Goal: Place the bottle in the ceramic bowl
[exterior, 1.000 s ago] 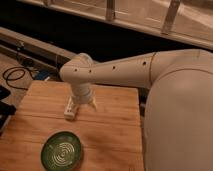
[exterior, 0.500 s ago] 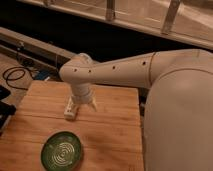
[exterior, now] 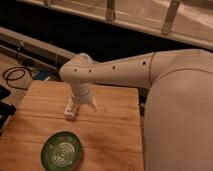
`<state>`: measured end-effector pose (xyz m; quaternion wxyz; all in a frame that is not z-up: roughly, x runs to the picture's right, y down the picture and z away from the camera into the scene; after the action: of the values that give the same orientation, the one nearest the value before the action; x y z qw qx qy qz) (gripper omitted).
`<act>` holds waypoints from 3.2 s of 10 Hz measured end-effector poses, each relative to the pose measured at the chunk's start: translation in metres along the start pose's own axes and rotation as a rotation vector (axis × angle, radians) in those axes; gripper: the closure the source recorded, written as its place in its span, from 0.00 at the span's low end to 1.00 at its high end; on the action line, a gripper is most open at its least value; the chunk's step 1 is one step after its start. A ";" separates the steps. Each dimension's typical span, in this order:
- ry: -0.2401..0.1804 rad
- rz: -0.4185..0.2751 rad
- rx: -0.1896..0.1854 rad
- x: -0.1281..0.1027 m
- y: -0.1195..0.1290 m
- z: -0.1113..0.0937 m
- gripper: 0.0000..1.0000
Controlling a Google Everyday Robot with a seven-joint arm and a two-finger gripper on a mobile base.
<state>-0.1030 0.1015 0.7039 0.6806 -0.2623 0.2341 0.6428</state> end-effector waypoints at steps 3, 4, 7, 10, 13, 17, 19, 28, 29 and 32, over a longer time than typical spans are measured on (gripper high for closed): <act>0.000 0.000 0.000 0.000 0.000 0.000 0.35; 0.000 0.000 0.000 0.000 0.000 0.000 0.35; -0.023 -0.010 0.017 -0.005 -0.001 -0.003 0.35; -0.120 -0.060 0.031 -0.040 0.022 -0.012 0.35; -0.230 -0.123 -0.003 -0.106 0.053 -0.021 0.35; -0.272 -0.151 -0.037 -0.136 0.074 -0.022 0.35; -0.257 -0.152 -0.034 -0.132 0.074 -0.021 0.35; -0.063 -0.136 -0.083 -0.126 0.091 0.065 0.35; -0.040 -0.138 -0.094 -0.132 0.097 0.079 0.35; 0.045 -0.136 -0.098 -0.134 0.098 0.115 0.35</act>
<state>-0.2111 0.0800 0.8730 0.7035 -0.3252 0.1991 0.5997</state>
